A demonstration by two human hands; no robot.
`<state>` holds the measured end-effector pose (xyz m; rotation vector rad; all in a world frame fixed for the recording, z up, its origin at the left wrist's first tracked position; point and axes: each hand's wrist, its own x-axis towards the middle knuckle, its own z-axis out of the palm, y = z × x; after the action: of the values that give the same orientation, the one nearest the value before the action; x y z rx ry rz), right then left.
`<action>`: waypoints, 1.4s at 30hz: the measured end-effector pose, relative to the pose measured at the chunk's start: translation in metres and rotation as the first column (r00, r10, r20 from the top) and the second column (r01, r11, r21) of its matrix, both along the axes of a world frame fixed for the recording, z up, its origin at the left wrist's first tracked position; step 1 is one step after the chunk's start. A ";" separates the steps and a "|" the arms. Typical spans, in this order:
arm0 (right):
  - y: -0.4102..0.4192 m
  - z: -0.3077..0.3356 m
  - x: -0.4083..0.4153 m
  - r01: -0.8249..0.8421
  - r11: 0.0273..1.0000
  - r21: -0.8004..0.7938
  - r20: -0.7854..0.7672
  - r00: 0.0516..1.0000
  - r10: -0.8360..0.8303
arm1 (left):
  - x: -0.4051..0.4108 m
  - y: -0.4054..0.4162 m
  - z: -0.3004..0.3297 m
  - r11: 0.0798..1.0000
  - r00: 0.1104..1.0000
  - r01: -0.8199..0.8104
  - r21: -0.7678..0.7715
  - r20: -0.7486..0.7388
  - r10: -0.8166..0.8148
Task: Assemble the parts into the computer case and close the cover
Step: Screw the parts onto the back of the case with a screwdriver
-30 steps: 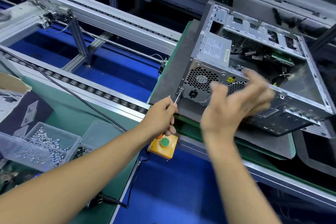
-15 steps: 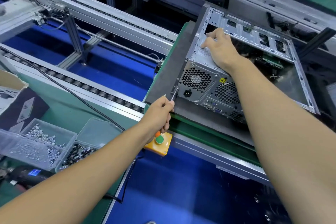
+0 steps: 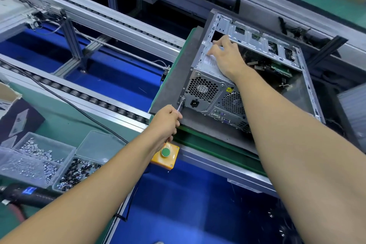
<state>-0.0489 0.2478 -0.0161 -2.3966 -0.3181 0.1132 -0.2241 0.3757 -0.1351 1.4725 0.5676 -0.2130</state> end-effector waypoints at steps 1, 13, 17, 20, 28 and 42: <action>0.000 0.000 0.000 0.000 1.000 -0.002 0.004 1.000 0.000 | 0.000 0.000 0.000 1.000 1.000 -0.005 -0.026 -0.009 0.004; -0.002 -0.003 0.002 -0.001 0.998 -0.058 0.051 0.999 0.004 | 0.002 0.009 -0.002 0.998 0.998 -0.029 0.059 0.063 0.025; -0.001 -0.004 0.004 0.010 0.997 -0.078 0.067 0.998 -0.004 | 0.000 0.009 -0.004 0.998 0.995 -0.046 0.049 0.086 0.041; -0.002 -0.004 0.004 0.013 0.996 -0.090 0.071 0.997 -0.007 | 0.000 0.006 -0.003 0.995 0.991 -0.073 0.071 0.114 0.064; -0.002 -0.004 0.003 0.026 0.997 -0.069 0.055 0.998 -0.023 | 0.005 0.004 -0.002 0.972 0.989 -0.111 0.208 0.123 0.087; -0.002 -0.004 0.006 0.036 0.998 -0.046 0.037 0.999 -0.034 | 0.015 -0.005 -0.002 0.970 0.998 -0.030 0.240 0.061 0.015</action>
<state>-0.0433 0.2459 -0.0203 -2.4512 -0.2933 0.0612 -0.2090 0.3712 -0.1373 1.7006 0.5774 -0.0844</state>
